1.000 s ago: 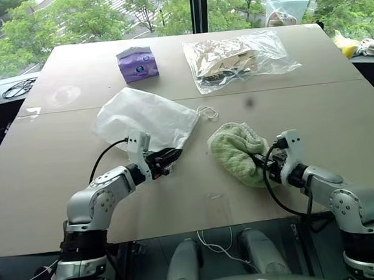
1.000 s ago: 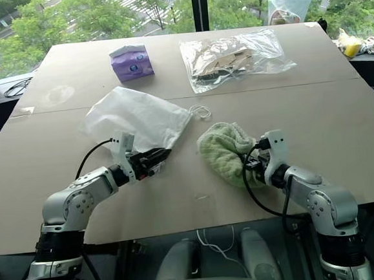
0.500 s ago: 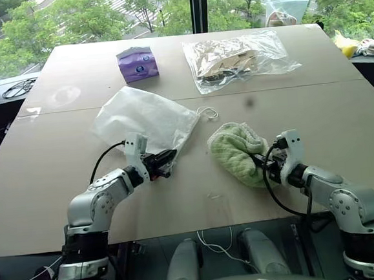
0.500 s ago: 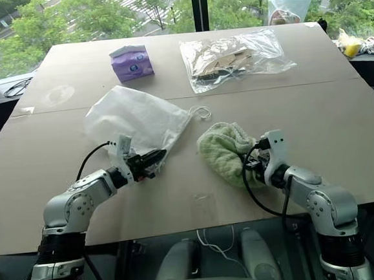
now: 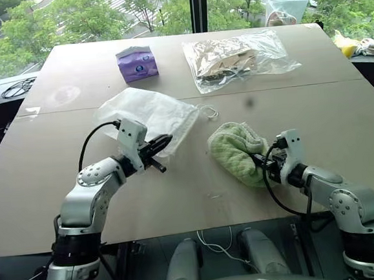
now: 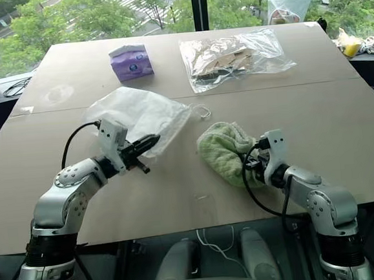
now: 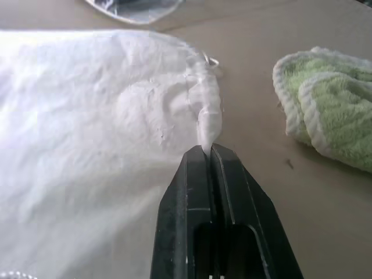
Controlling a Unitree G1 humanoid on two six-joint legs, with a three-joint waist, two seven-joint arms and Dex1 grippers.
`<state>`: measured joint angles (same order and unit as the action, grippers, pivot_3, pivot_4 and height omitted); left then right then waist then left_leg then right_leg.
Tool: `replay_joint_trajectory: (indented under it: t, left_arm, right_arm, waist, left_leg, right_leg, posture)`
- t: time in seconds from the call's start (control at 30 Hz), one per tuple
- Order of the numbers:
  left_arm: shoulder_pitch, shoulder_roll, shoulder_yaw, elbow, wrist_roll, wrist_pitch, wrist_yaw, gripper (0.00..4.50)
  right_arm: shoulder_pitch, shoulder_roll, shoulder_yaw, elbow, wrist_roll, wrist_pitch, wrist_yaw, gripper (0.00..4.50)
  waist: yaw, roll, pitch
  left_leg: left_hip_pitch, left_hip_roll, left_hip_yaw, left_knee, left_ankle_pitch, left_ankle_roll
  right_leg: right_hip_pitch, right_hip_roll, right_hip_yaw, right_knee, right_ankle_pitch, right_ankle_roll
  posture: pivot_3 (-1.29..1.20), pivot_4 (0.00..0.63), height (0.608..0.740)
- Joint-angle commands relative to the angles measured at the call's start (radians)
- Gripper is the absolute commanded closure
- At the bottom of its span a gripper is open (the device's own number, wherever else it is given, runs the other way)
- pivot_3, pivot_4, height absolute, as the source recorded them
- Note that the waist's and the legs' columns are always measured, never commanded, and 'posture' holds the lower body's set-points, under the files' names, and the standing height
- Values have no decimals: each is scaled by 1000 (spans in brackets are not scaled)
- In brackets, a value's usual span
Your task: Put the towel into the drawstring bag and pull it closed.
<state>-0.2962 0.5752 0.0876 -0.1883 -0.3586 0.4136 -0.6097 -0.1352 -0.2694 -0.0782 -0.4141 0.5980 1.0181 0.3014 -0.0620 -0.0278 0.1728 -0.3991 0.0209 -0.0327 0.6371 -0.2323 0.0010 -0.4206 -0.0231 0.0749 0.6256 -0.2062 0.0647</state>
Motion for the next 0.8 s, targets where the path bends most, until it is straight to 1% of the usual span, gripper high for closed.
replay_joint_trajectory:
  t: [0.03, 0.17, 0.23, 0.3, 0.4, 0.5, 0.6, 0.7, 0.73, 0.8]
  left_arm:
    - [-102, 53, 12, -55, 138, -190, 36, 4439]
    - [-225, 80, 24, -23, 263, -309, 117, 4439]
    - [-234, 91, 17, -11, 313, -343, 134, 4439]
    - [-195, 86, -17, 26, 329, -290, 125, 4439]
    - [-159, 42, -26, 30, 319, -295, 135, 4439]
    - [-186, -2, -15, 34, 292, -259, 145, 4439]
    - [-208, -55, 12, 43, 240, -195, 166, 4439]
    - [-223, -80, 35, 45, 207, -149, 176, 4439]
    - [-227, -85, 41, 45, 195, -137, 176, 4439]
    - [-233, -100, 54, 46, 160, -106, 172, 4439]
  right_arm:
    - [-1, -6, 24, 22, 0, 11, 9, 4500]
    - [-24, -11, 34, 41, -5, 10, 22, 4500]
    - [-33, -8, 35, 48, -5, 7, 25, 4500]
    - [-39, -2, 37, 54, -4, 5, 25, 4500]
    - [-41, 4, 46, 60, -5, 1, 24, 4500]
    - [-36, 11, 49, 57, -3, 8, 20, 4500]
    - [-26, 5, 67, 43, -1, 15, 30, 4500]
    - [-16, 13, 67, 30, 9, 27, 25, 4500]
    - [-11, 17, 60, 25, 21, 34, 27, 4500]
    - [0, 41, 7, -20, 124, 70, 55, 4500]
  waist:
    - [0, 0, 0]
    - [-3, 0, 0]
    - [-6, 0, 0]
    - [-8, 0, 0]
    - [-8, 1, 0]
    - [-2, -3, 2]
    - [-2, -3, 2]
    - [-6, -3, 2]
    - [-6, -3, 2]
    - [-5, -3, 2]
  left_leg:
    - [0, 0, 0, 0, 0, 0]
    - [0, 0, 0, 0, 0, 0]
    - [0, 0, 1, 0, 0, 0]
    - [0, 0, 1, -1, 0, 0]
    - [1, 1, 1, -1, 0, 0]
    - [-1, 2, -2, 0, 0, 0]
    - [-1, 2, -1, 1, 0, 0]
    - [0, 2, -1, 0, 0, 0]
    - [0, 2, -1, 0, 0, 0]
    - [0, 2, -2, -1, 0, 0]
  right_leg:
    - [0, 0, 0, 0, 0, 0]
    - [0, 1, 0, 0, 0, 0]
    - [0, 1, 1, 0, 0, 0]
    - [0, 2, 1, 0, 0, 0]
    - [0, 3, 1, 1, 0, 0]
    - [0, 4, -1, 1, 0, 0]
    - [0, 4, 0, 1, 0, 0]
    - [0, 4, 0, 1, 1, 1]
    - [0, 4, 0, 1, 2, 3]
    - [0, 5, 0, 1, 3, 4]
  posture:
    - [0, 150, 740]
    - [0, 150, 740]
    - [0, 150, 740]
    - [0, 150, 740]
    - [0, 150, 740]
    - [0, 150, 740]
    - [0, 150, 740]
    - [0, 150, 740]
    - [0, 150, 740]
    - [0, 150, 740]
